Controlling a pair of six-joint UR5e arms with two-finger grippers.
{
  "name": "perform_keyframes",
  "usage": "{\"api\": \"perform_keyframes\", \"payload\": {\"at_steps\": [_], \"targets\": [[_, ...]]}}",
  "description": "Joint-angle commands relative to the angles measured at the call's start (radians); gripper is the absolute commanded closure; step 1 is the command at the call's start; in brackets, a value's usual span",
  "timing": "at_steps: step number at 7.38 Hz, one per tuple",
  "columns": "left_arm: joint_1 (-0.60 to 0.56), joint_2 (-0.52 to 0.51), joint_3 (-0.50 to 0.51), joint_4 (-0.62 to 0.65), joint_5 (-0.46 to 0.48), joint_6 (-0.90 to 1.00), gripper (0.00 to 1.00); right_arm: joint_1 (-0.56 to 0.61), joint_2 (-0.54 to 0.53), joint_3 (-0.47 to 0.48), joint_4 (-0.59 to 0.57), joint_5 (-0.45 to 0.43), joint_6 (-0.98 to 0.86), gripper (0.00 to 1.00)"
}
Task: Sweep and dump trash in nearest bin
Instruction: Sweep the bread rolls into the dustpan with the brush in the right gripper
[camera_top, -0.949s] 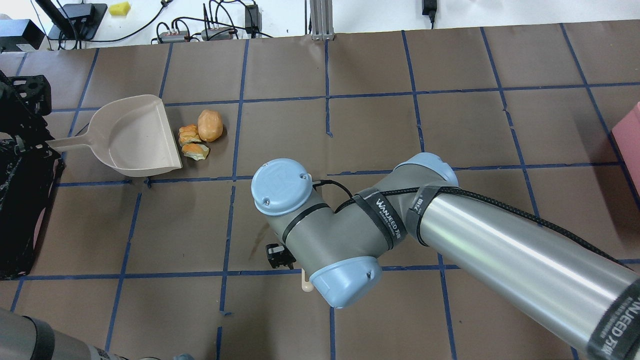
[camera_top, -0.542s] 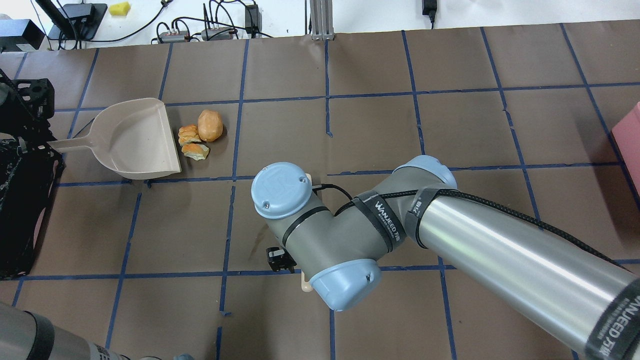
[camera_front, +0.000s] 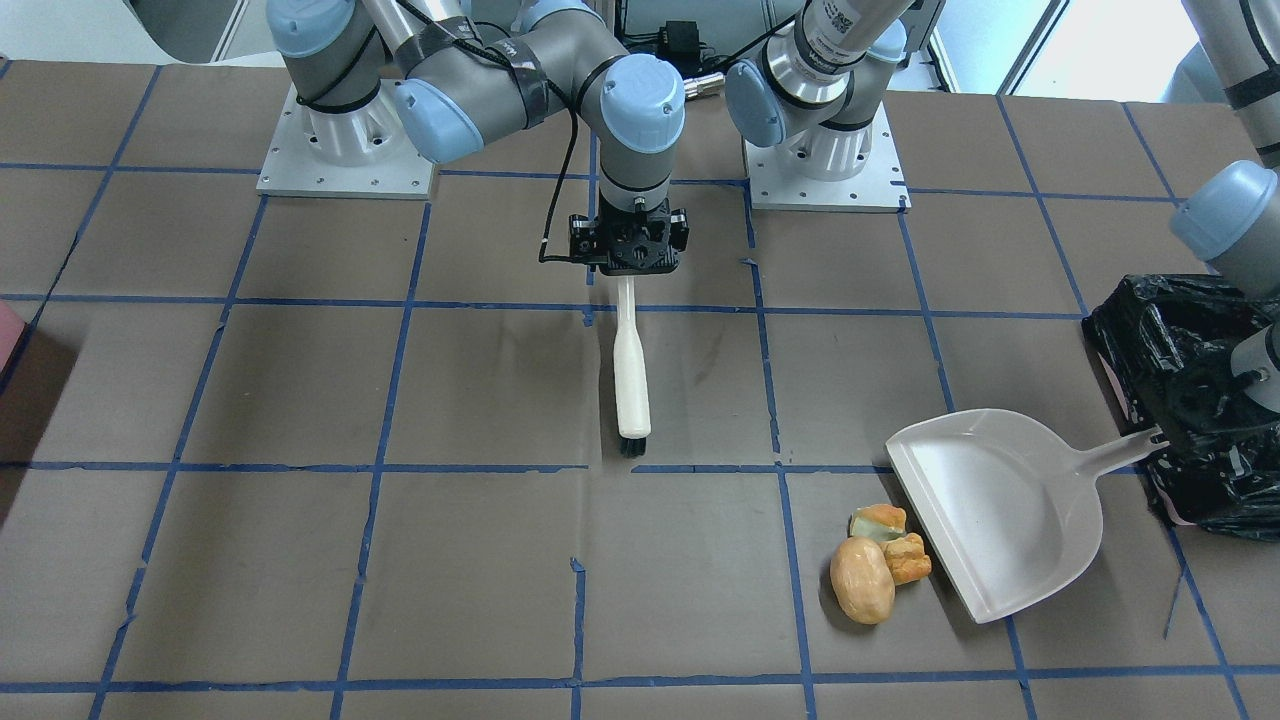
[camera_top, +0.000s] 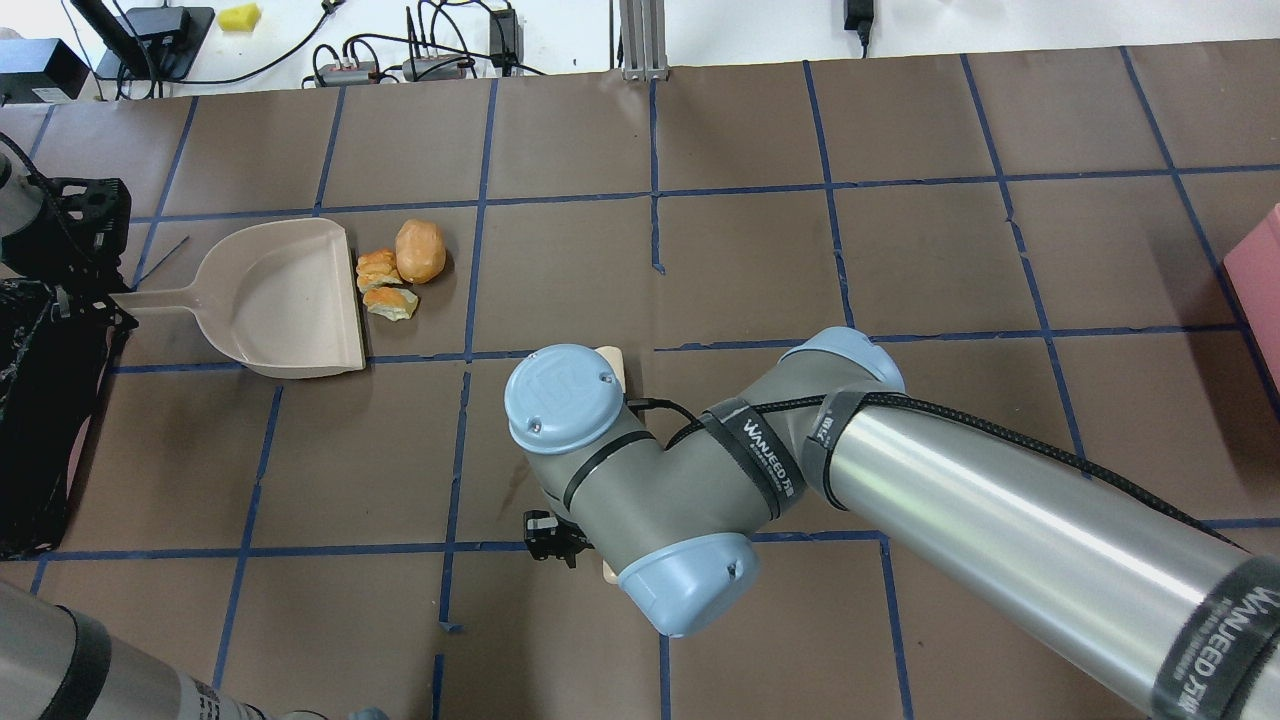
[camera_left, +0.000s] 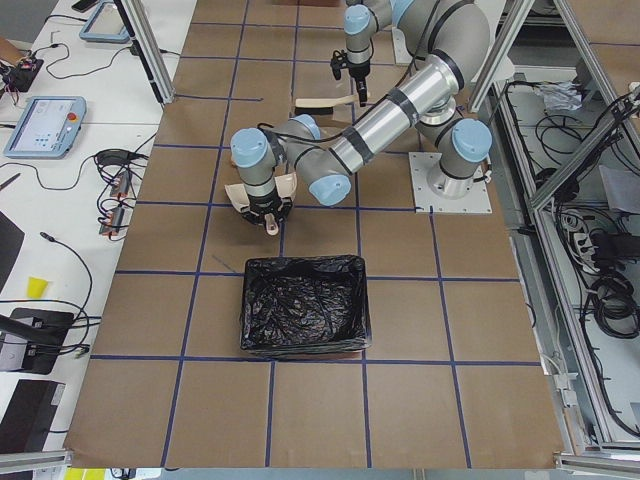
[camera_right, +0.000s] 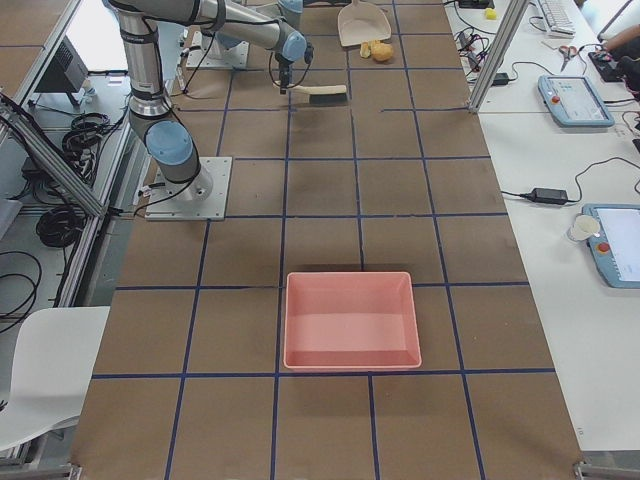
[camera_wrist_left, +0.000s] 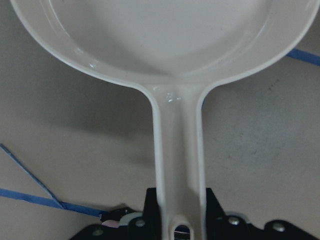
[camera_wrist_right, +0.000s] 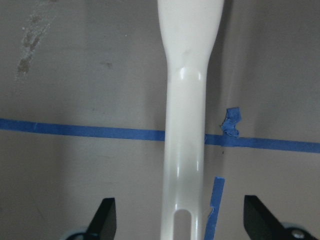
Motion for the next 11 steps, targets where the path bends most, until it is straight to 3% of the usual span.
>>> {"api": "perform_keyframes", "payload": {"at_steps": [1,3,5,8,11], "targets": [[-0.002,-0.014,0.012,0.007,0.0,0.002,0.99,0.001,0.001,-0.002,-0.002,0.001,0.003,0.44],[-0.02,-0.016,0.01,0.007,0.024,0.0,0.99,0.001,0.002,-0.001,-0.005,0.002,0.0,0.94],[-0.025,-0.016,-0.01,0.013,0.025,0.015,0.99,-0.001,-0.007,-0.004,-0.024,-0.012,-0.004,0.98],[-0.025,-0.014,-0.01,0.015,0.025,0.028,0.99,-0.001,-0.016,-0.091,-0.022,-0.019,0.111,1.0],[-0.03,-0.016,-0.019,0.015,0.026,0.028,0.99,-0.003,-0.007,-0.233,0.151,-0.035,0.244,1.0]]}}
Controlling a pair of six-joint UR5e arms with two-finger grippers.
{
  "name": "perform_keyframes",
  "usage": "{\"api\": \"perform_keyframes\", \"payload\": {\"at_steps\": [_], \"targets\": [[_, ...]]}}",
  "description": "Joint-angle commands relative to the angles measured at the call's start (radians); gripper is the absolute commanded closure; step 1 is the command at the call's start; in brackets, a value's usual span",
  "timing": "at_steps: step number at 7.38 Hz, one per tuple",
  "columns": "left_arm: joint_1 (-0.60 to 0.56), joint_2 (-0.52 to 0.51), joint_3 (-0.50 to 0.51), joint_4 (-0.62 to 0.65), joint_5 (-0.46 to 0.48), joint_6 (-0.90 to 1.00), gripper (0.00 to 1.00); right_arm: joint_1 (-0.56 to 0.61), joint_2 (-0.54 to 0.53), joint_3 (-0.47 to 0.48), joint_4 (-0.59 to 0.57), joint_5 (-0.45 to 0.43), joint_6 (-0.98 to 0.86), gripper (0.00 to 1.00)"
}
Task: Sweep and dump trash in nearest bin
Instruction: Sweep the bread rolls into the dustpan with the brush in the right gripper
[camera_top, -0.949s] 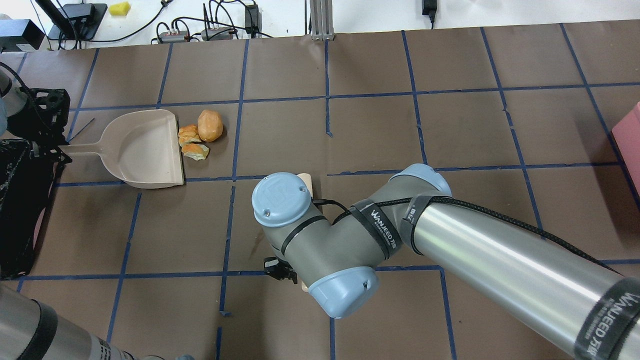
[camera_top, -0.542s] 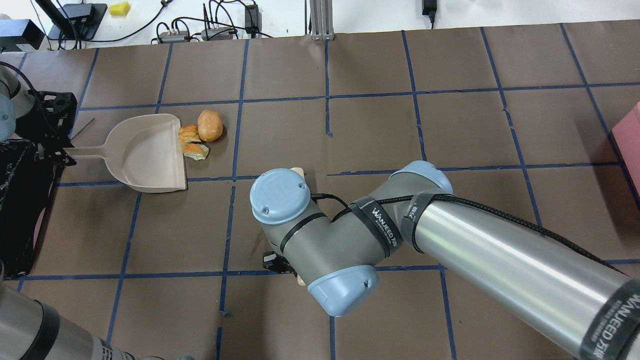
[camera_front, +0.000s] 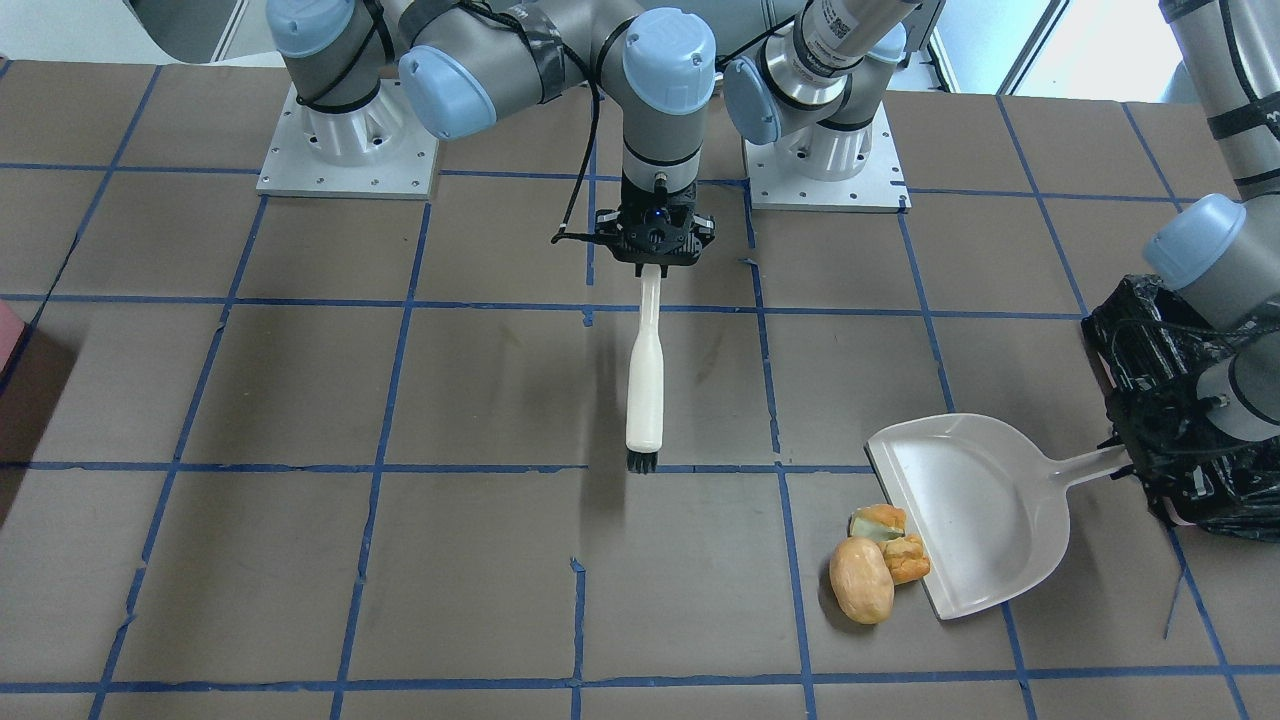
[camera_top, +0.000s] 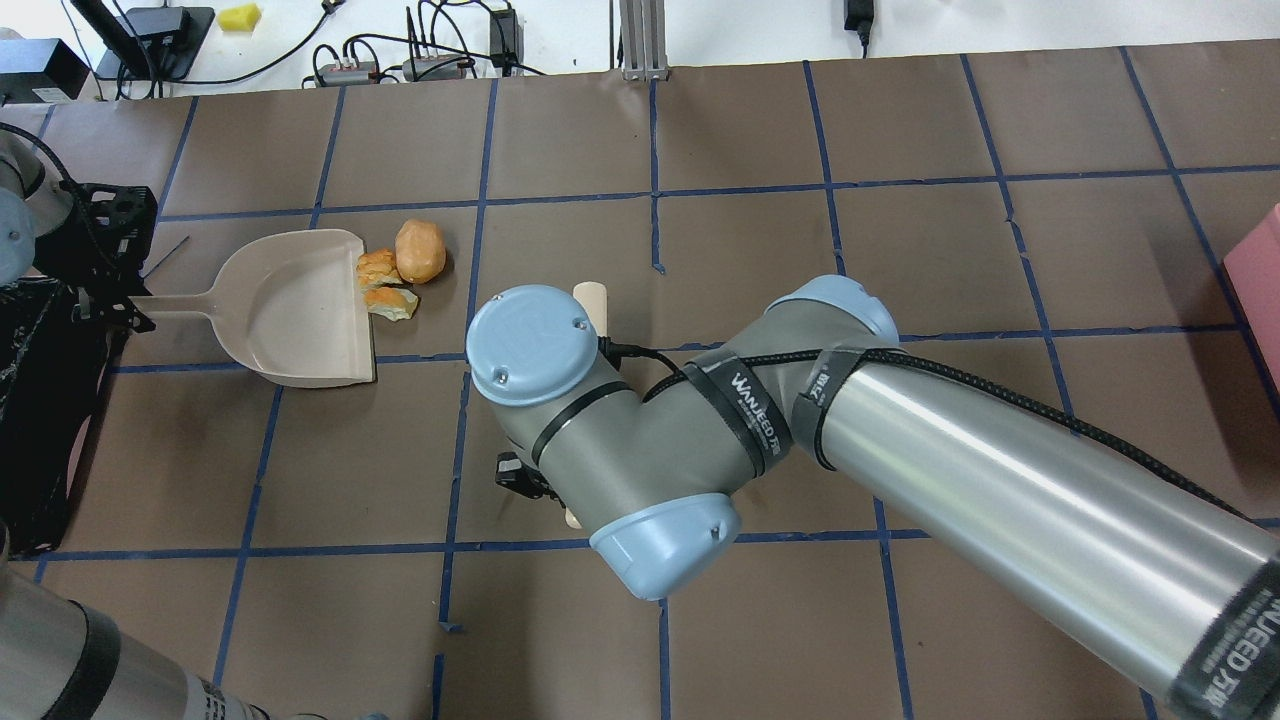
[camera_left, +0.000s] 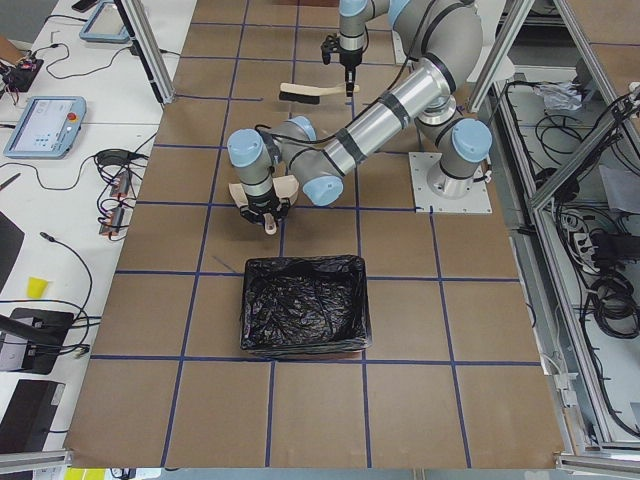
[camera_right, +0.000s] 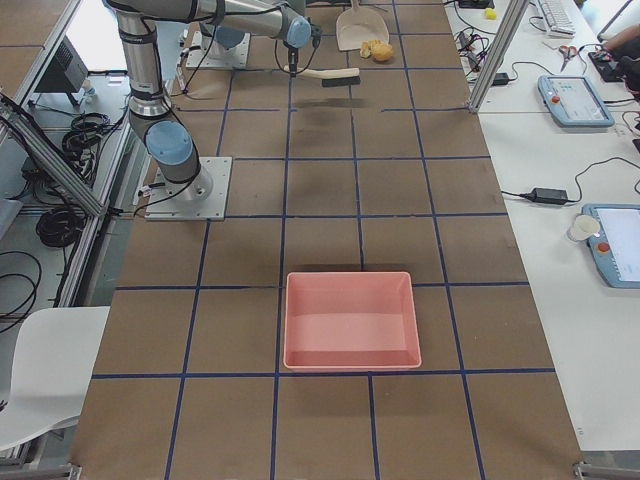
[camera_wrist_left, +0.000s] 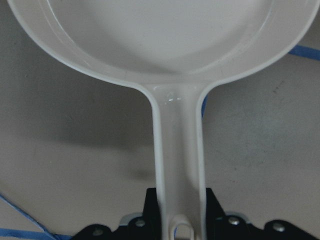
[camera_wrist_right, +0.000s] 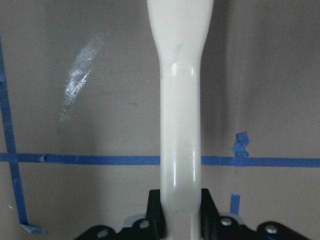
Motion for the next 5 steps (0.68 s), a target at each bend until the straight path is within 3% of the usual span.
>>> {"api": "perform_keyframes", "payload": {"at_steps": [1,3,5], "targets": [[-0.001,0.0,-0.012,0.001,0.001,0.0,0.99,0.001,0.037,-0.152,0.107,-0.009,0.115,1.0],[-0.001,0.0,-0.013,0.004,0.001,-0.001,0.99,0.002,0.165,-0.394,0.257,-0.038,0.19,1.0],[-0.001,0.001,-0.013,0.008,0.001,-0.001,0.99,0.002,0.273,-0.537,0.296,0.009,0.26,1.0]]}}
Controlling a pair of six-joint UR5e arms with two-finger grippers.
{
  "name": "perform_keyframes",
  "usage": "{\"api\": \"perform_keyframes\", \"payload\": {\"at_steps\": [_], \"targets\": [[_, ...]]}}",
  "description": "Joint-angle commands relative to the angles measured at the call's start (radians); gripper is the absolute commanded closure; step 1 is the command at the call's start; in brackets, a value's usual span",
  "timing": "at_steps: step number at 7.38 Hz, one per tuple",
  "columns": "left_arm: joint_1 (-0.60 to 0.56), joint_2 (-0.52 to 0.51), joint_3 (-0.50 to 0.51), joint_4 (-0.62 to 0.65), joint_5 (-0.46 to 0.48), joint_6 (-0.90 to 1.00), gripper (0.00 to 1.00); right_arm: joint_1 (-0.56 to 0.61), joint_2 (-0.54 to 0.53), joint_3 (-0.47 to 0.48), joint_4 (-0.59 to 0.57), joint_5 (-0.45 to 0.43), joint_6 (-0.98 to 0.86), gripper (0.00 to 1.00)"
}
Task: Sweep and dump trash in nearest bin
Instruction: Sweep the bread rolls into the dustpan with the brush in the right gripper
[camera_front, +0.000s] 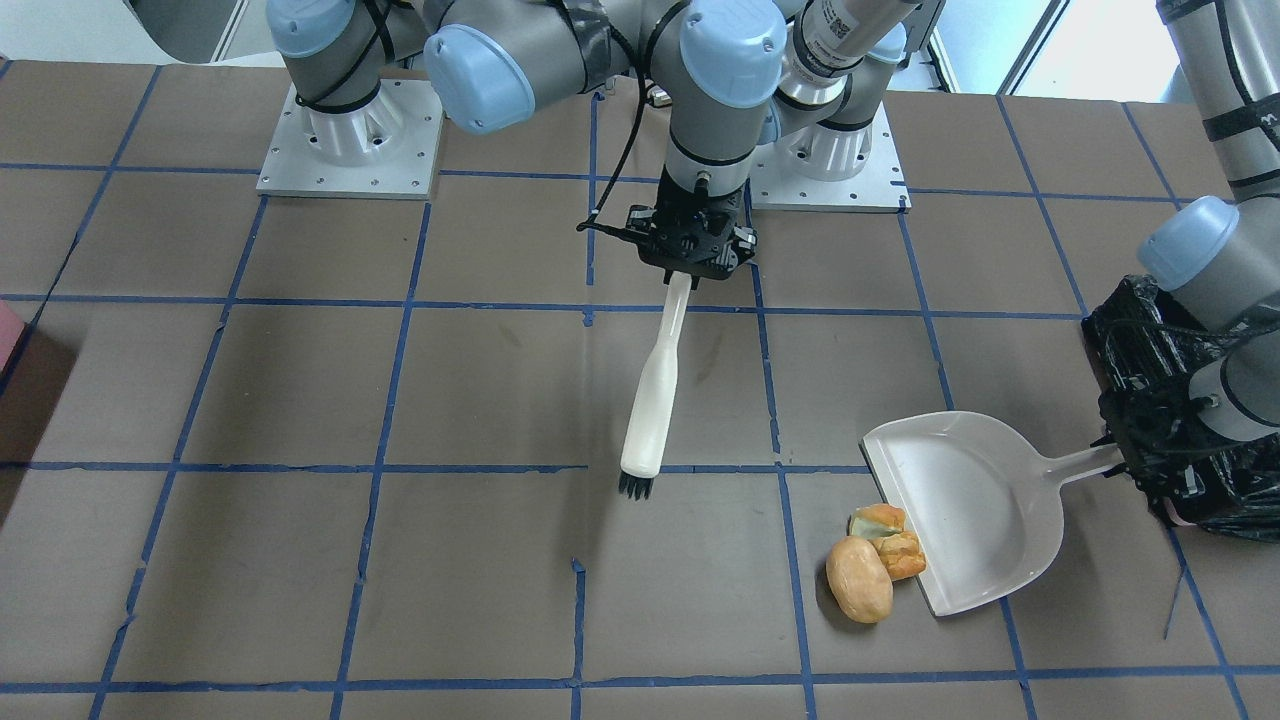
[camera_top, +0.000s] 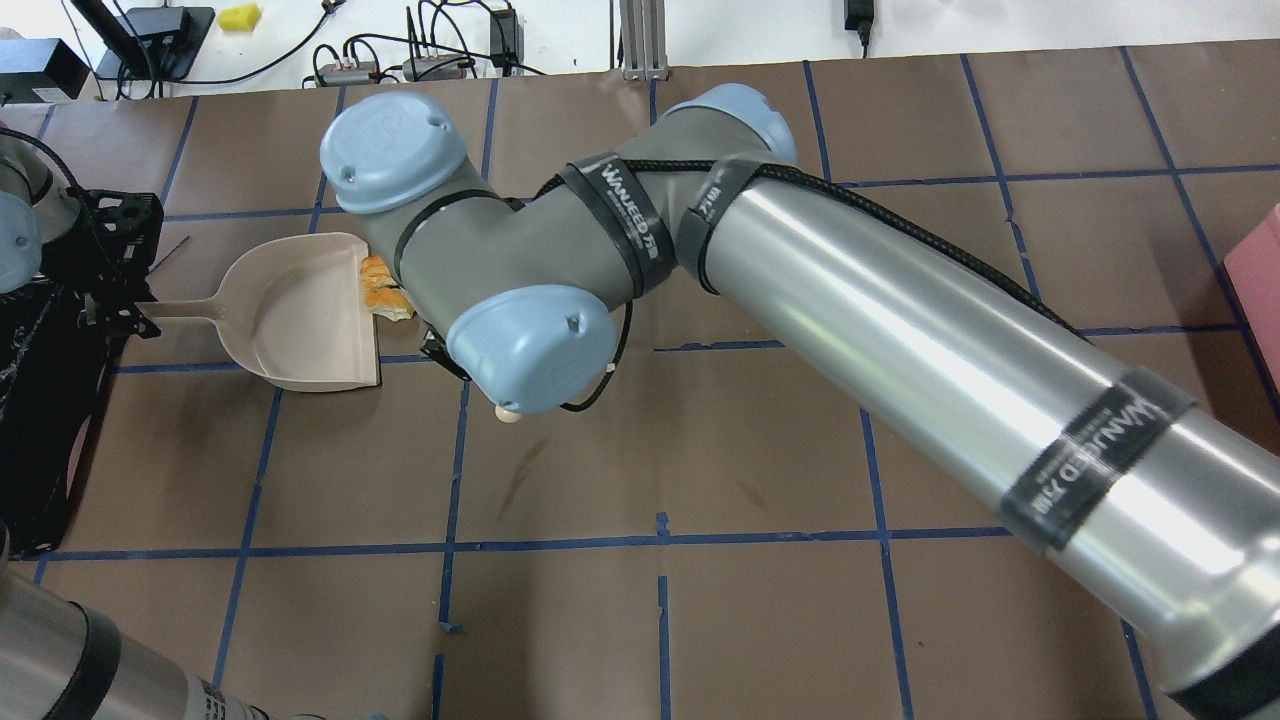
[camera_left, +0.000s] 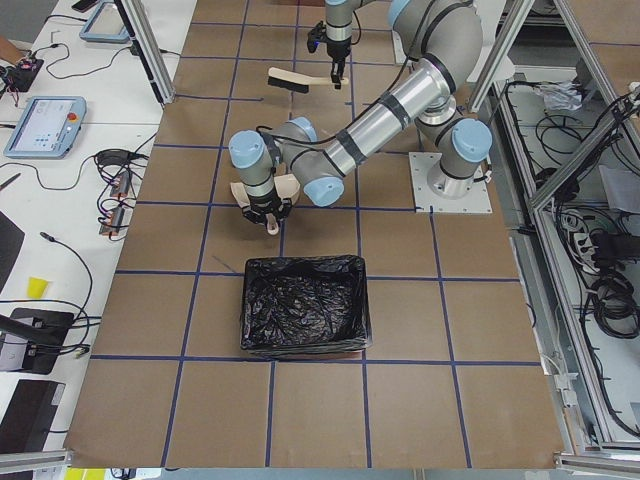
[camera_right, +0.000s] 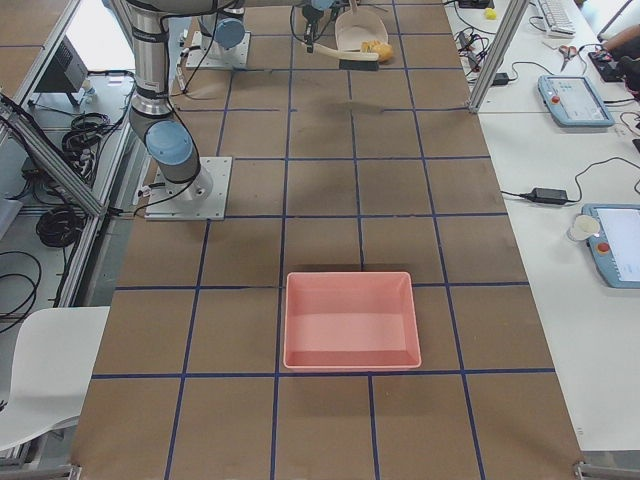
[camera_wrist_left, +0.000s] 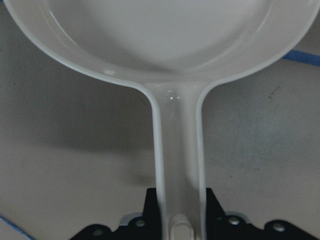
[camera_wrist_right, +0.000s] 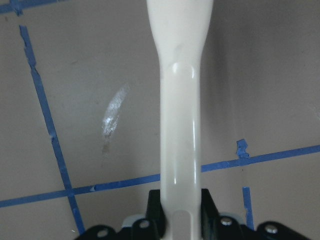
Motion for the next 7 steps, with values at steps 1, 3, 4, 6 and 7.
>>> {"api": "perform_keyframes", "payload": {"at_steps": [1,3,4,6,7], "targets": [[0.0,0.001,-0.002,0.003,0.0,-0.001,0.99,0.0,0.099,-0.11,0.011,0.115,0.086,1.0],[0.0,0.001,-0.002,0.003,0.0,-0.002,0.99,0.005,0.236,-0.269,-0.001,0.079,0.111,1.0],[0.0,0.001,-0.002,0.003,0.0,-0.004,0.99,0.019,0.307,-0.371,0.07,0.059,0.08,1.0],[0.0,0.001,-0.003,0.003,0.0,-0.007,0.99,0.016,0.367,-0.47,0.134,-0.003,-0.02,1.0],[0.0,0.001,-0.003,0.003,0.0,-0.011,0.99,0.016,0.427,-0.542,0.161,-0.009,-0.044,1.0]]}}
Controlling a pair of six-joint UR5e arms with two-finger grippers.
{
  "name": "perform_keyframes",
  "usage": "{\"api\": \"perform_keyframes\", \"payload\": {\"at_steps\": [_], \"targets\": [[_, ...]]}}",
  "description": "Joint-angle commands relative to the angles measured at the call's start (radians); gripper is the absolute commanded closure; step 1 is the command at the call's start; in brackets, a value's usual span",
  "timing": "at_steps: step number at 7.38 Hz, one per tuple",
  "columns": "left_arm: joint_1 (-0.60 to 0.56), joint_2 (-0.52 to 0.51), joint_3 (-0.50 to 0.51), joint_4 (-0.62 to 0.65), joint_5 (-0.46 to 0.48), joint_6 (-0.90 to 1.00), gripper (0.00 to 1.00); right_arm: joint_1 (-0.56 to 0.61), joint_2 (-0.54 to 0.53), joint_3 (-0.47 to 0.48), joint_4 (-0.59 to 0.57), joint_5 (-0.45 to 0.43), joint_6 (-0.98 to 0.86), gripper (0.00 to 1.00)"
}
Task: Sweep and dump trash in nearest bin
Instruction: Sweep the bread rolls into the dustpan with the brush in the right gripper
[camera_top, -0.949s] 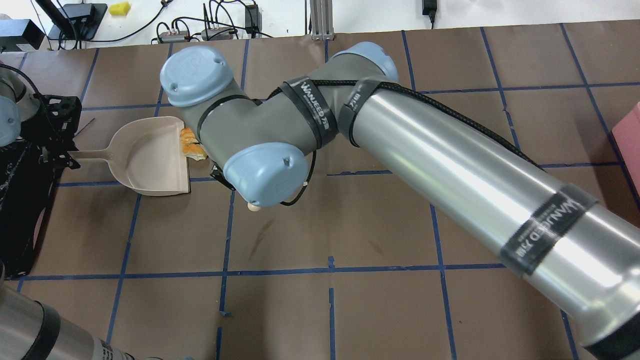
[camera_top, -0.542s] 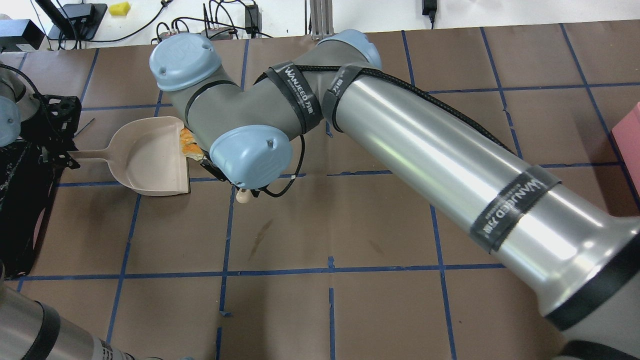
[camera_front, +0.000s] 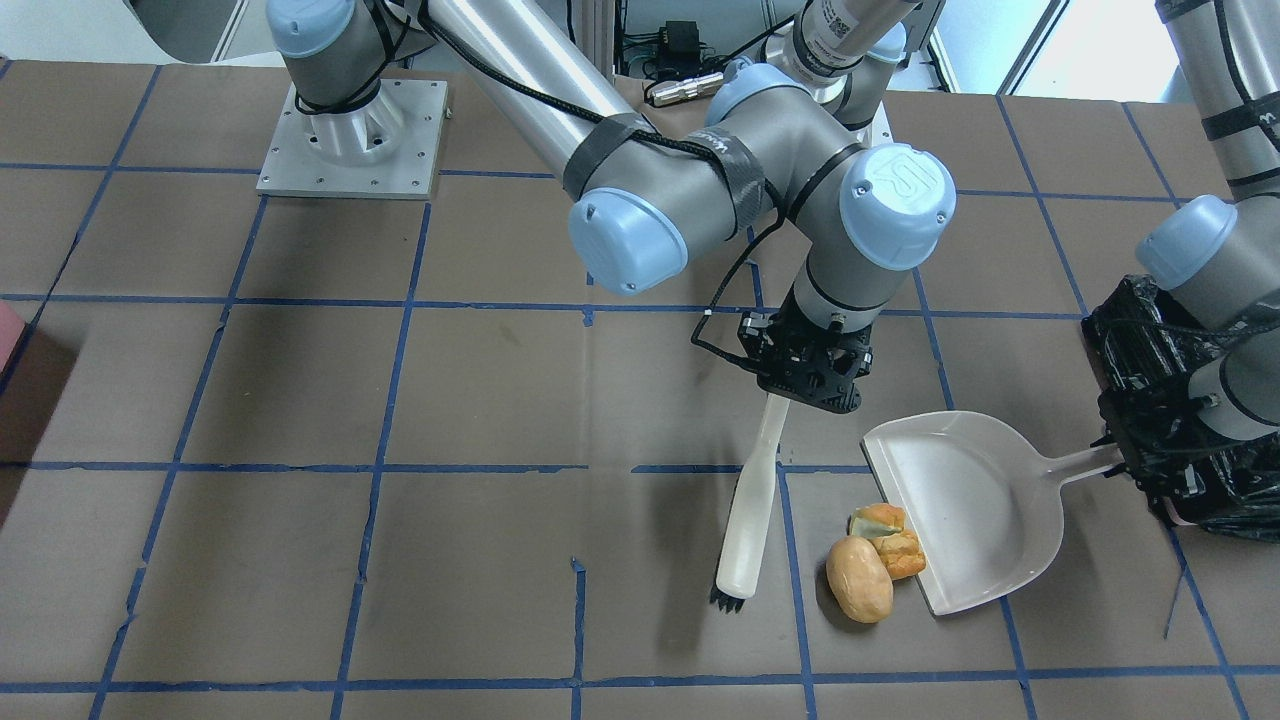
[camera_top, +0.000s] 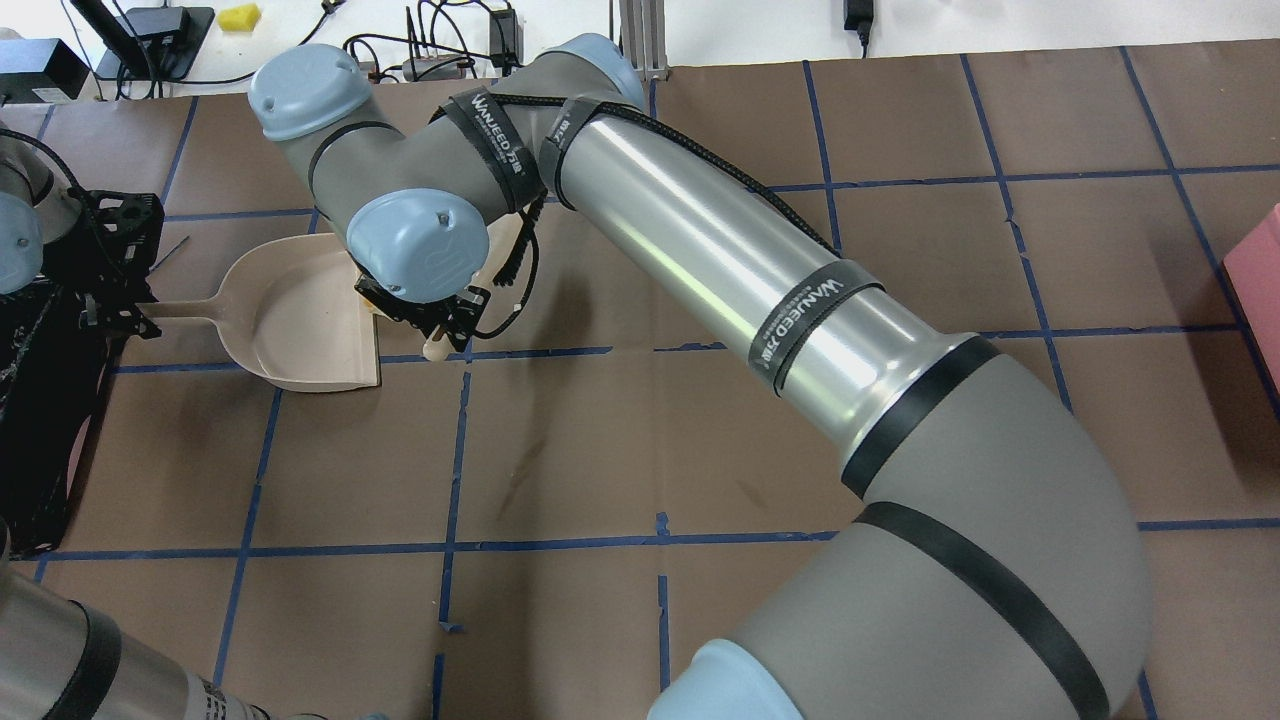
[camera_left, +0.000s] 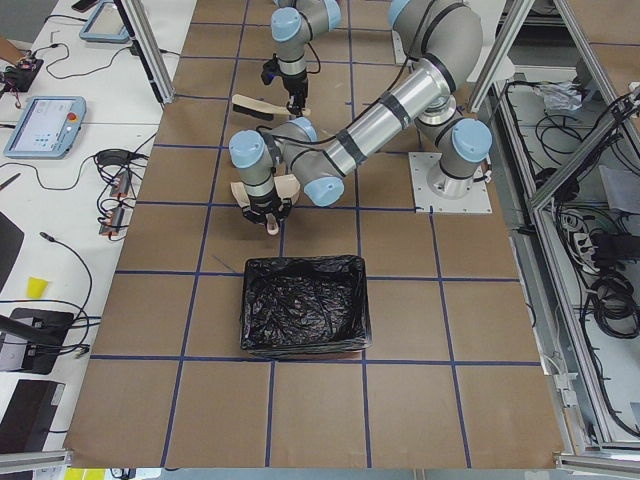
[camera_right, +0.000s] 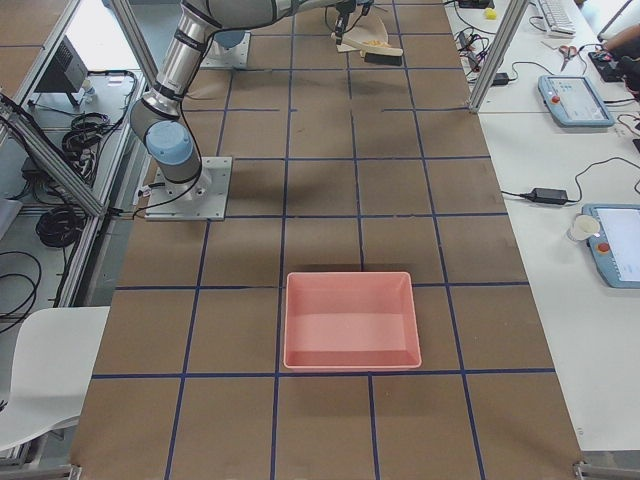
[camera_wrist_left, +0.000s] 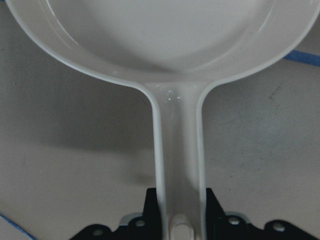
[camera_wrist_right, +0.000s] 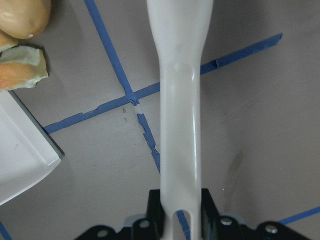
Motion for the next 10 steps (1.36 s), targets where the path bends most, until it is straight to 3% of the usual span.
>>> {"api": "perform_keyframes", "payload": {"at_steps": [1,4,6,7,10], "targets": [[0.0,0.002,0.0,0.0,0.0,-0.005,0.99,0.0,0.085,-0.092,0.091,-0.009,-0.108,1.0],[0.0,0.002,0.001,0.0,0.0,-0.008,0.99,0.006,0.172,-0.167,0.104,0.011,-0.162,1.0],[0.0,0.005,0.001,0.0,0.0,-0.005,0.99,0.049,0.175,-0.172,0.106,0.011,-0.367,1.0],[0.0,0.005,0.001,0.0,0.0,-0.008,0.99,0.087,0.177,-0.172,0.106,0.021,-0.384,1.0],[0.002,0.008,0.001,0.0,0.0,-0.005,0.99,0.117,0.163,-0.184,0.01,0.046,-0.5,1.0]]}}
